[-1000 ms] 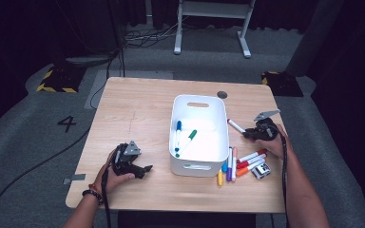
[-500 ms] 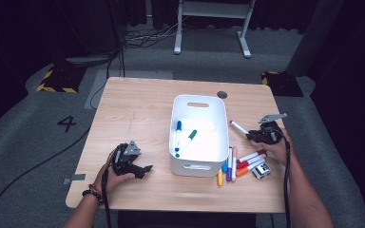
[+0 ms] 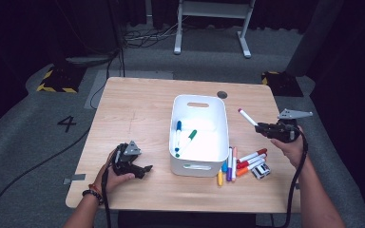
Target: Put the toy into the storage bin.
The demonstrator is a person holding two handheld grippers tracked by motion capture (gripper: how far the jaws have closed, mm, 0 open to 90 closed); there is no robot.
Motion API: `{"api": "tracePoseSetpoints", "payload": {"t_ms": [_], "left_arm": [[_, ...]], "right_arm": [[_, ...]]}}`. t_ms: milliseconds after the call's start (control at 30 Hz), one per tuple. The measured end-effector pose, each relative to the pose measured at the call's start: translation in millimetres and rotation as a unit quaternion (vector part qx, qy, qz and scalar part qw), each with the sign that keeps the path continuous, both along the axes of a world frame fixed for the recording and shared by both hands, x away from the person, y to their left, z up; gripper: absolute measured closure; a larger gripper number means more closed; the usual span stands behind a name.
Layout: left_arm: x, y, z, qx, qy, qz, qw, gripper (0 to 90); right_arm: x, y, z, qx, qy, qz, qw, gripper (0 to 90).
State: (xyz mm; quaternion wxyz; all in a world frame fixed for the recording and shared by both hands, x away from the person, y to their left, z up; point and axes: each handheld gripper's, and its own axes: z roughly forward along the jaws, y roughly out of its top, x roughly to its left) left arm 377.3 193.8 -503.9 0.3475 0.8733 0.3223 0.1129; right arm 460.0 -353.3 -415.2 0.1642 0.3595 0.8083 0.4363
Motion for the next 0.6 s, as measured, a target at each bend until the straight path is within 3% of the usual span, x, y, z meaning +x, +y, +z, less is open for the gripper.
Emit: {"api": "tracePoseSetpoints", "payload": {"t_ms": [267,600], "left_arm": [[0.0,0.0,0.0,0.0,0.0,0.0,1.0,14.1],[-0.3,-0.3,-0.3,-0.003,0.004,0.0,1.0,14.1]], "right_arm": [[-17.8,10.7,35.1,0.022,-0.036,0.029,0.9987,74.5],[-37.1,48.6,66.8,0.025,-0.063,0.093,0.9933,74.5]]}}
